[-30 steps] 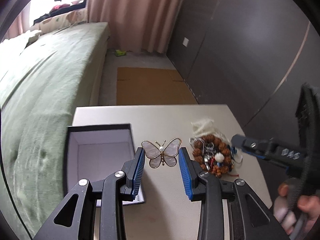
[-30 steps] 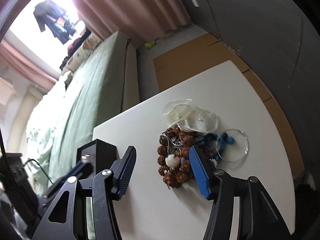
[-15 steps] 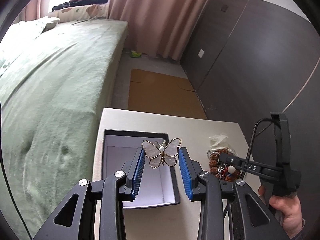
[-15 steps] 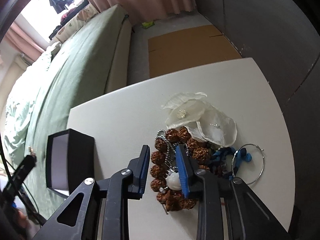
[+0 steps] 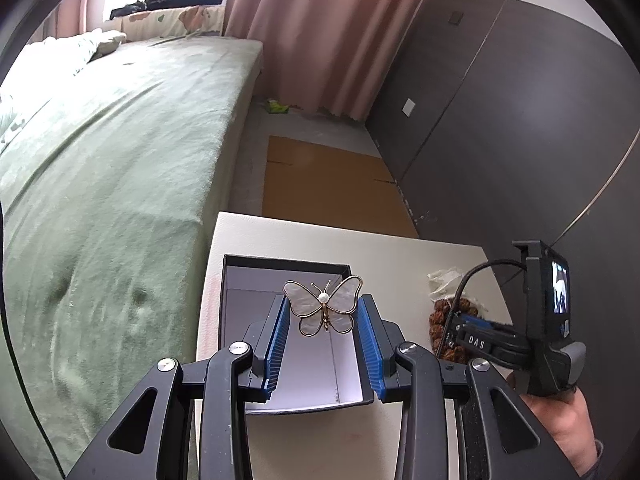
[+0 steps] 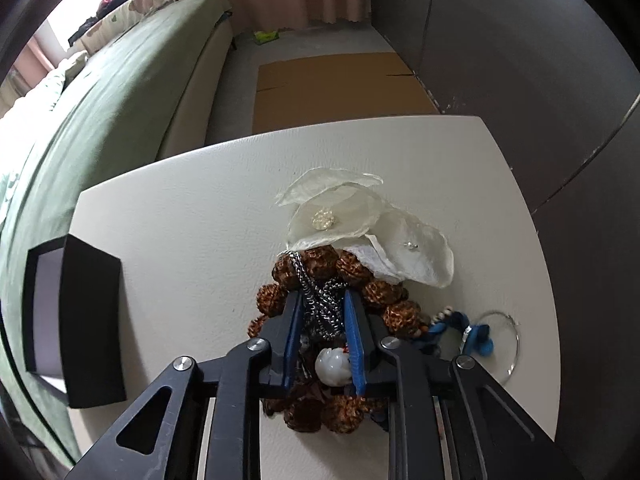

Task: Organize jewelry
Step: 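Carry the butterfly brooch toward the black box with the left gripper while the right gripper grasps a silver chain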

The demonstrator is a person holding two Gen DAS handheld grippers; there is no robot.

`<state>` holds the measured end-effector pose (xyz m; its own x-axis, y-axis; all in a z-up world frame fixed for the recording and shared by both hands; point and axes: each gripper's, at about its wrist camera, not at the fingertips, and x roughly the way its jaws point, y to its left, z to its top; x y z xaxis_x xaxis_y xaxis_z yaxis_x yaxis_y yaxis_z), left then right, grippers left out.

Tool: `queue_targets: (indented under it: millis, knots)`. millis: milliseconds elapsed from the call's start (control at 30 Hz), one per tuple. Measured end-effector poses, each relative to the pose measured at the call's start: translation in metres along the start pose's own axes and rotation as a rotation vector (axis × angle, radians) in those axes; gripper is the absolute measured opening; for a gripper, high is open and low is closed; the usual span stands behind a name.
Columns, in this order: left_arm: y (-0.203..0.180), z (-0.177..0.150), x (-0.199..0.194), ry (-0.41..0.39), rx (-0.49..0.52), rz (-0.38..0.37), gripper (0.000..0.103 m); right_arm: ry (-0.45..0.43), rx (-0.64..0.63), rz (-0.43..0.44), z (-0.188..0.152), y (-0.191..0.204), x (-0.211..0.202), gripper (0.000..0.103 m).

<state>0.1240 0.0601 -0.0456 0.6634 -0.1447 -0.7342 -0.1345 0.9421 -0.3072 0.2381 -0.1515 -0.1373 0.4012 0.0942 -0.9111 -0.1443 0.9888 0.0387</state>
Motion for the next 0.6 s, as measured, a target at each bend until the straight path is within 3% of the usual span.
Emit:
queue_targets:
  millis: [100, 233, 600]
  knots:
    - [0.000, -0.001, 0.000, 0.001, 0.007, 0.007, 0.036, 0.002, -0.012, 0.008, 0.000, -0.002, -0.002, 0.015]
    - [0.007, 0.001, -0.006, -0.011, -0.006, 0.012, 0.036, -0.005, 0.043, 0.109, 0.000, -0.017, -0.010, 0.010]
    - [0.034, 0.006, -0.023, -0.040, -0.055, 0.032, 0.036, -0.170, 0.094, 0.267, -0.005, -0.025, -0.081, 0.009]
